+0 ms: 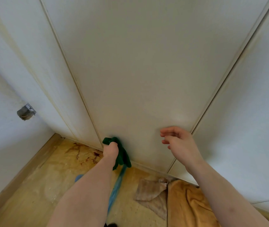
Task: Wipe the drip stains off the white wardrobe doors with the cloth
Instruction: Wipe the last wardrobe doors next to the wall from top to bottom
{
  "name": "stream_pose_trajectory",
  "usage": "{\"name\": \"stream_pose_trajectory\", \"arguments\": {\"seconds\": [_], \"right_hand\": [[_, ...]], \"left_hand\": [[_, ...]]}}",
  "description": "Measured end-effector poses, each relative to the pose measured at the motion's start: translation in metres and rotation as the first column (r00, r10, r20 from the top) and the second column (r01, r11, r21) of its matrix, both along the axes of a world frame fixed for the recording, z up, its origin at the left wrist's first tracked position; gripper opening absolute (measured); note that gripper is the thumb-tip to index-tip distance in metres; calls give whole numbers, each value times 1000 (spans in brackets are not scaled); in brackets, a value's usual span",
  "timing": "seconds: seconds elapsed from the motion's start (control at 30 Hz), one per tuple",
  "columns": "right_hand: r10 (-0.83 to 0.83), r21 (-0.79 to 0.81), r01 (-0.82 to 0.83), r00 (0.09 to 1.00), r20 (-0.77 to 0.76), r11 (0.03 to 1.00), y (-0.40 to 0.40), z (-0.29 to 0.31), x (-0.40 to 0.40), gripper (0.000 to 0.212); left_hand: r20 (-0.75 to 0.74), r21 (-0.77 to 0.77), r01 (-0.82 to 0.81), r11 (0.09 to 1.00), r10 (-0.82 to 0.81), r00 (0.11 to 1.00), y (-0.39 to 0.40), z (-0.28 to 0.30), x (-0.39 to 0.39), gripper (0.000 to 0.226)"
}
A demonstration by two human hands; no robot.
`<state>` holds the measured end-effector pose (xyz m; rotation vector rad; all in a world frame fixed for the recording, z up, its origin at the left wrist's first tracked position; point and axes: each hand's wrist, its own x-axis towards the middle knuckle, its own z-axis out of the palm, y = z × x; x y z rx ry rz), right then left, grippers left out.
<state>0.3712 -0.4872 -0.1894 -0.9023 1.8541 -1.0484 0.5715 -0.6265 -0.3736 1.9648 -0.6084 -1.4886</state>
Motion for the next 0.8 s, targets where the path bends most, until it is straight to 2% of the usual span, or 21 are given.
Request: {"name": "stream_pose_trajectory", "arguments": {"seconds": [0.07, 0.23, 0.33, 0.5, 0.63, 0.8], "right_hand": [[-2, 1, 2, 1000, -7, 1000, 1, -2, -2, 35], [-9, 12, 10, 1000, -24, 1000, 8, -3, -13, 35], [-24, 17, 25, 999, -27, 1000, 16, -2, -23, 35], [-51, 8, 51, 998, -25, 999, 31, -1, -41, 35], [-48, 11, 48, 999, -26, 999, 42, 1, -52, 35], [-59, 6, 59, 998, -12, 998, 50, 5, -61, 34]], "left_hand": [[11, 12, 105, 994, -105, 994, 8, 5, -9, 36], [0, 114, 299, 947, -301, 954, 21, -4, -44, 55], [14, 121, 401, 908, -405, 914, 32, -5, -69, 50], [-32, 173, 464, 869, -466, 884, 61, -1, -110, 45], [-93, 208, 572, 793, -566, 819, 86, 4, -141, 42], [-137, 171, 632, 756, -617, 775, 101, 0, -152, 42]]}}
